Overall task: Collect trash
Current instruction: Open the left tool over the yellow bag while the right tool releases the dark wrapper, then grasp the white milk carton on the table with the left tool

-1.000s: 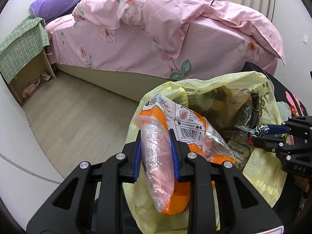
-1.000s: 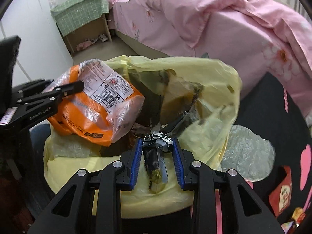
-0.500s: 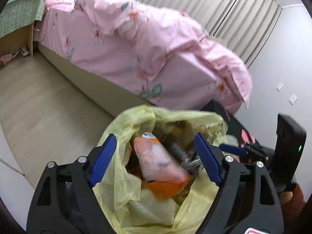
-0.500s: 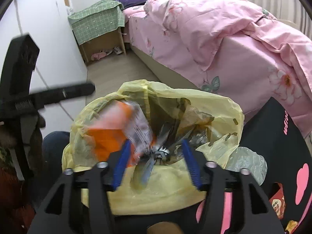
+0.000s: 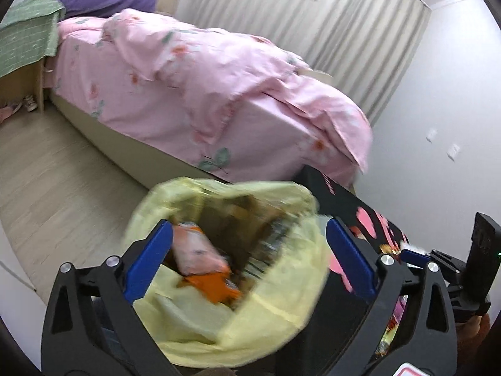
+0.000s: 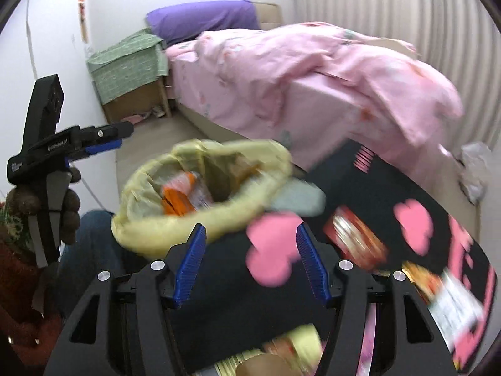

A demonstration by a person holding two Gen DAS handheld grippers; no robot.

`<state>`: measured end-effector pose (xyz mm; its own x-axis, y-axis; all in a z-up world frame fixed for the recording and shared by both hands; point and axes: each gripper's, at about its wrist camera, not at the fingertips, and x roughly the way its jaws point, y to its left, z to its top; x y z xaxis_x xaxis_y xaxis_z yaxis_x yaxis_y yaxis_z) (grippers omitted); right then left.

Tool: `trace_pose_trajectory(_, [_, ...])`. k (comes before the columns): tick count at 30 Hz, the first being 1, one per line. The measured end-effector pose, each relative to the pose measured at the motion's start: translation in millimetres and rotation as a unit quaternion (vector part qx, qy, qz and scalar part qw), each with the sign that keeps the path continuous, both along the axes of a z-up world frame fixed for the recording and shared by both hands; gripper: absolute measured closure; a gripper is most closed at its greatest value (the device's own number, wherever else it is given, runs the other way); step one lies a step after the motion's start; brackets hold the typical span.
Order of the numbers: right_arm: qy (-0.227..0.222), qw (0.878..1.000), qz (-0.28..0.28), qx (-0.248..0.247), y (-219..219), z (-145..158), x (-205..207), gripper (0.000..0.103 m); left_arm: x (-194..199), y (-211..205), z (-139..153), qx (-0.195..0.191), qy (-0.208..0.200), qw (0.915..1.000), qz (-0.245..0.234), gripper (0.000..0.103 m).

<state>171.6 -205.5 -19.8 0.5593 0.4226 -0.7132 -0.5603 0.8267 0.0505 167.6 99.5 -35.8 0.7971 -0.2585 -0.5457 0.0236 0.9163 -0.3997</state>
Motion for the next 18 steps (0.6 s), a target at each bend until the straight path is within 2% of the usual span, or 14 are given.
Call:
trace_pose_trajectory(4, [-0.025, 0.998, -0.056, -0.024, -48, -1, -32, 0.046, 0, -48, -1, 0.03, 0.009, 0.9982, -0.051, 0.009])
trace_pose_trajectory(8, [-0.027, 0.994, -0.105, -0.011, -100, -7, -59, 0.046, -10, -104, -2, 0.069, 0.012, 0.9916, -0.109, 0.009])
trace_pose_trajectory(14, [-0.029, 0.984, -0.174, 0.013, -157, -18, -91, 0.046, -25, -170, -10, 0.065, 0.025, 0.9782, -0.196, 0.009])
trace_pose_trajectory(18, [-0.025, 0.975, -0.22, 0.025, -184, -28, -110, 0.046, -37, -207, -21, 0.091, 0.045, 0.9645, -0.244, 0.009])
